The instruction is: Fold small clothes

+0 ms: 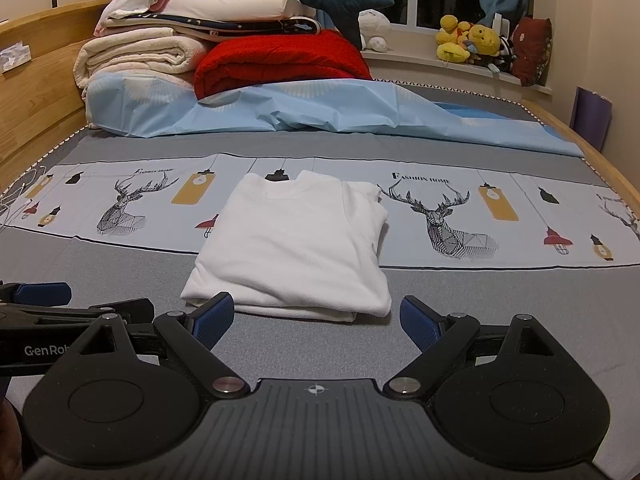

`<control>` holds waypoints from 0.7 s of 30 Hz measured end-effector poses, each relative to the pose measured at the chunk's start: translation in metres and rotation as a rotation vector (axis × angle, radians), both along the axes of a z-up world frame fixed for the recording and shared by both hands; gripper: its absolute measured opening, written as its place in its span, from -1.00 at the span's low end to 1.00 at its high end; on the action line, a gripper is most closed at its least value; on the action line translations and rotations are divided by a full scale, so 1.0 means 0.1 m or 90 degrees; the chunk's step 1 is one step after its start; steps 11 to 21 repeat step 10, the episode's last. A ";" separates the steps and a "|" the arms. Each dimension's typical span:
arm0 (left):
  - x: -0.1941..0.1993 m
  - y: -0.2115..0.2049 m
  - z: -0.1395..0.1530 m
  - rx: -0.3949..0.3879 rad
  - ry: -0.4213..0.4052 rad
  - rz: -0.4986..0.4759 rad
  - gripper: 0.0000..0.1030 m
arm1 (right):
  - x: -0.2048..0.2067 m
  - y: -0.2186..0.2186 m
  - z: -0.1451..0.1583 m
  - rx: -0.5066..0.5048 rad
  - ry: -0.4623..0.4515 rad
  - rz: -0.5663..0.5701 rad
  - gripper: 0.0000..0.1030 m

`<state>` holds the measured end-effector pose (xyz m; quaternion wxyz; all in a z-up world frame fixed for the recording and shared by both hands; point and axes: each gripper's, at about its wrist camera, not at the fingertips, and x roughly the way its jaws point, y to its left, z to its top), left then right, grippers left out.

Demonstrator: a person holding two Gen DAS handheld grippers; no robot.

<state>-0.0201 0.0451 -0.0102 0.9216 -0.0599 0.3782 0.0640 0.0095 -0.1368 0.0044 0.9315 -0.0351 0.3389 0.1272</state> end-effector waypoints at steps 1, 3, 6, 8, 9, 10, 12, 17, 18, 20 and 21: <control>0.00 0.00 0.00 0.000 0.000 0.000 0.84 | 0.00 0.01 0.00 0.000 0.000 -0.002 0.76; 0.00 0.00 0.00 0.000 0.000 0.001 0.84 | 0.00 0.01 0.00 0.000 0.001 -0.001 0.76; 0.00 0.00 0.00 0.000 0.000 0.001 0.84 | 0.00 0.02 -0.01 0.001 0.001 -0.003 0.76; 0.00 0.00 0.00 0.000 0.000 0.000 0.84 | -0.01 0.02 -0.01 0.001 0.002 -0.003 0.76; 0.00 0.00 0.00 0.000 0.001 0.000 0.84 | -0.01 0.02 -0.01 0.001 0.002 -0.003 0.76; 0.00 0.00 0.00 -0.001 0.002 0.000 0.84 | -0.01 0.02 -0.01 0.001 0.002 -0.004 0.76; 0.00 0.00 0.00 -0.001 0.002 0.000 0.84 | -0.01 0.02 -0.01 0.001 0.002 -0.004 0.76; 0.00 0.00 0.00 -0.001 0.002 0.000 0.84 | -0.01 0.02 -0.01 0.001 0.002 -0.004 0.76; 0.00 0.00 0.00 -0.001 0.002 0.000 0.84 | -0.01 0.02 -0.01 0.001 0.002 -0.004 0.76; 0.00 0.00 0.00 -0.001 0.002 0.000 0.84 | -0.01 0.02 -0.01 0.001 0.002 -0.004 0.76; 0.00 0.00 0.00 -0.001 0.002 0.000 0.84 | -0.01 0.02 -0.01 0.001 0.002 -0.004 0.76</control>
